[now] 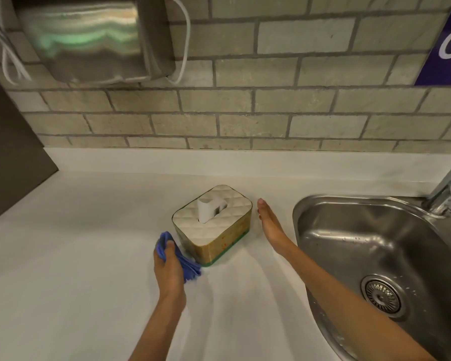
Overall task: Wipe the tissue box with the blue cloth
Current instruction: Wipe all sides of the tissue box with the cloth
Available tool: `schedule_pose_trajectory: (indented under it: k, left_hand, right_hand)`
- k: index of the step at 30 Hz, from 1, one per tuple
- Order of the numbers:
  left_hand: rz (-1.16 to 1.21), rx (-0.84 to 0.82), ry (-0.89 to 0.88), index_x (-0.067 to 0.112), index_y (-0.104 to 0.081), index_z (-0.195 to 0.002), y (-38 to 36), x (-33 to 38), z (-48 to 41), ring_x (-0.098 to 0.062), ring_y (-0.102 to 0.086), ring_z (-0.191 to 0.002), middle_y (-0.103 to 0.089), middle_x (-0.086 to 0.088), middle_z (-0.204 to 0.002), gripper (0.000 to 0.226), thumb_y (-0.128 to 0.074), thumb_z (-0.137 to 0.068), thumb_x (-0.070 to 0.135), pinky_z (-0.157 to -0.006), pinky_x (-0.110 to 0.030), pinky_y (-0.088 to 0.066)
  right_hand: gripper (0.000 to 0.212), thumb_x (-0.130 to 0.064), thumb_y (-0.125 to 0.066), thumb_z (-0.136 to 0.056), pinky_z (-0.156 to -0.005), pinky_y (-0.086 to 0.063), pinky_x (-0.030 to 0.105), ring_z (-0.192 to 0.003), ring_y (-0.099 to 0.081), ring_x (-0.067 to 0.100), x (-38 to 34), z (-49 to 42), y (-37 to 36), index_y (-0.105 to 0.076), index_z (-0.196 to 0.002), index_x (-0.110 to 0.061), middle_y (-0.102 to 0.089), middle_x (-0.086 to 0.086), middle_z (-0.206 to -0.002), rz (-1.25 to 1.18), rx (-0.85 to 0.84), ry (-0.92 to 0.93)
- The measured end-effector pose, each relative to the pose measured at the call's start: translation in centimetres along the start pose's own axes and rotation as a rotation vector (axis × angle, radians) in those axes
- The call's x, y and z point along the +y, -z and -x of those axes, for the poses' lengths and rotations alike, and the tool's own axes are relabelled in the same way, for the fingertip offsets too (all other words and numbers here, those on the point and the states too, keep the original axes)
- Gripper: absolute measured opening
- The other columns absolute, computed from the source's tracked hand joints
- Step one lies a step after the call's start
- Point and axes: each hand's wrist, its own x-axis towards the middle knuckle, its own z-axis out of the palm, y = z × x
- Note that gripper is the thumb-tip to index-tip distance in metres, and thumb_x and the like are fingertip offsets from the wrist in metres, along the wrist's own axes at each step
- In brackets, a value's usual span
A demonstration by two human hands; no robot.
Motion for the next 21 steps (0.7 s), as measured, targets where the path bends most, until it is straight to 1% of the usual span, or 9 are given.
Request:
schedule_pose_trajectory:
  k: [3, 5, 7, 9, 12, 14, 16, 18, 21]
  left_hand:
    - [-0.060, -0.092, -0.044, 0.027, -0.036, -0.142, -1.0, -0.5, 1.3, -0.021, -0.049, -0.124, -0.047, -0.004, -0.143, 0.045, -0.041, -0.097, 0.031, -0.108, -0.044, -0.039]
    - [-0.103, -0.145, -0.067, 0.027, -0.029, -0.146, -1.6, -0.8, 1.7, -0.022, -0.046, -0.128, -0.044, -0.004, -0.145, 0.051, -0.042, -0.097, 0.031, -0.111, -0.046, -0.036]
    - [-0.135, -0.167, -0.082, 0.027, -0.024, -0.148, -2.0, -0.9, 1.6, -0.023, -0.044, -0.131, -0.041, -0.004, -0.148, 0.056, -0.044, -0.096, 0.032, -0.112, -0.046, -0.035]
    - [-0.166, -0.186, -0.100, 0.029, -0.022, -0.148, -2.0, -0.9, 1.3, -0.021, -0.043, -0.132, -0.039, -0.001, -0.149, 0.058, -0.045, -0.096, 0.033, -0.113, -0.043, -0.035]
    - [-0.188, -0.197, -0.126, 0.028, -0.025, -0.148, -2.0, -0.5, 0.6, -0.019, -0.043, -0.132, -0.041, 0.000, -0.149, 0.054, -0.043, -0.097, 0.035, -0.113, -0.041, -0.034]
    - [-0.208, -0.171, -0.139, 0.026, -0.029, -0.146, -2.0, -0.1, 0.0, -0.020, -0.046, -0.129, -0.045, -0.002, -0.145, 0.051, -0.041, -0.097, 0.036, -0.111, -0.040, -0.036]
    - [-0.239, -0.149, -0.141, 0.024, -0.037, -0.142, -2.1, 0.4, -0.5, -0.023, -0.050, -0.124, -0.051, -0.006, -0.139, 0.048, -0.039, -0.097, 0.039, -0.107, -0.038, -0.040]
    - [-0.276, -0.142, -0.124, 0.021, -0.046, -0.135, -2.3, 0.9, -0.8, -0.024, -0.054, -0.116, -0.058, -0.009, -0.129, 0.047, -0.039, -0.095, 0.046, -0.103, -0.039, -0.043]
    - [-0.352, -0.186, -0.116, 0.021, -0.053, -0.126, -2.6, 1.5, -0.9, -0.025, -0.057, -0.106, -0.062, -0.007, -0.115, 0.051, -0.043, -0.089, 0.055, -0.100, -0.041, -0.045]
  right_hand:
    - [0.067, -0.061, -0.018, -0.091, -0.110, -0.021, 0.027, -0.140, -0.032, 0.017, 0.3, -0.8, -0.7, -0.030, -0.146, -0.025, -0.034, 0.000, -0.153, -0.032, -0.136, 0.009]
    - [0.066, -0.060, -0.022, -0.091, -0.108, -0.024, 0.026, -0.137, -0.035, 0.018, 0.4, -0.7, -0.9, -0.033, -0.145, -0.023, -0.038, 0.001, -0.151, -0.047, -0.172, 0.005]
    - [0.065, -0.059, -0.029, -0.090, -0.110, -0.028, 0.028, -0.135, -0.039, 0.018, 0.8, -0.3, -0.7, -0.035, -0.144, -0.022, -0.041, 0.001, -0.149, -0.065, -0.164, 0.008]
    - [0.064, -0.059, -0.036, -0.088, -0.105, -0.032, 0.025, -0.127, -0.045, 0.014, 1.2, 0.3, -0.2, -0.040, -0.141, -0.023, -0.046, 0.000, -0.144, -0.089, -0.146, 0.037]
    - [0.071, -0.066, -0.043, -0.078, -0.099, -0.037, 0.022, -0.117, -0.051, 0.008, 1.6, 1.6, 0.5, -0.047, -0.136, -0.026, -0.053, -0.004, -0.135, -0.097, -0.143, 0.105]
    - [0.064, -0.062, -0.048, -0.078, -0.094, -0.041, 0.018, -0.112, -0.055, 0.005, 1.8, 2.4, 0.8, -0.051, -0.132, -0.026, -0.058, -0.004, -0.129, -0.097, -0.138, 0.150]
    - [0.048, -0.050, -0.053, -0.084, -0.090, -0.047, 0.021, -0.108, -0.060, 0.013, 2.0, 3.0, 1.1, -0.057, -0.123, -0.023, -0.064, 0.000, -0.118, -0.087, -0.060, 0.176]
    - [0.035, -0.048, -0.056, -0.082, -0.085, -0.053, 0.028, -0.098, -0.062, 0.021, 2.0, 3.7, 1.4, -0.059, -0.109, -0.025, -0.065, -0.001, -0.098, -0.036, 0.066, 0.195]
    - [0.043, -0.054, -0.058, -0.079, -0.082, -0.056, 0.037, -0.087, -0.064, 0.025, 1.6, 5.0, 2.0, -0.060, -0.109, -0.023, -0.062, 0.003, -0.082, 0.019, 0.192, 0.188]
